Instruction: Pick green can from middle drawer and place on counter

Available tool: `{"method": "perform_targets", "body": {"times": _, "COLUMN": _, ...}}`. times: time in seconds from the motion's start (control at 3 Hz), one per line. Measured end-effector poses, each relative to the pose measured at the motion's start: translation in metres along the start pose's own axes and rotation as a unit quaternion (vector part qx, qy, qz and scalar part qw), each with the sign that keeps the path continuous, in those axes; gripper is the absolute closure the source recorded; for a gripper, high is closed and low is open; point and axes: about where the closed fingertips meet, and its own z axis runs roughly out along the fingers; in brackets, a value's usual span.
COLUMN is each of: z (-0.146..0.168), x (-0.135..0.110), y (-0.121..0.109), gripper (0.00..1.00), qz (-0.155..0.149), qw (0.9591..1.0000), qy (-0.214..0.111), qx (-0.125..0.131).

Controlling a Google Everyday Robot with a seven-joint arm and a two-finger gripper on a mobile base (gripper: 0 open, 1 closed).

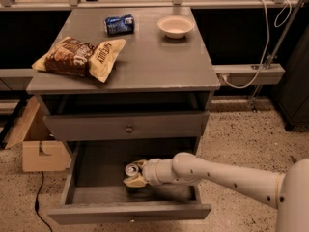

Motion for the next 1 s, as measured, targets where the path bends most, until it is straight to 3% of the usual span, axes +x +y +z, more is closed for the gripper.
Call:
{"method": "perform_targets", "body": {"times": 0.33, "z": -0.037, "x": -0.014, "y": 0.009, "gripper": 0.95, "qz": -0.021, "qw": 0.9989, "qy": -0.043, "qx": 0.007}}
{"method": "perform_targets", "body": {"times": 1.0, "z": -0.150, "x": -0.045, "y": 0.004, "gripper": 1.00, "qz": -0.071, "qw": 0.9946, "qy": -0.067, "qx": 0.036}}
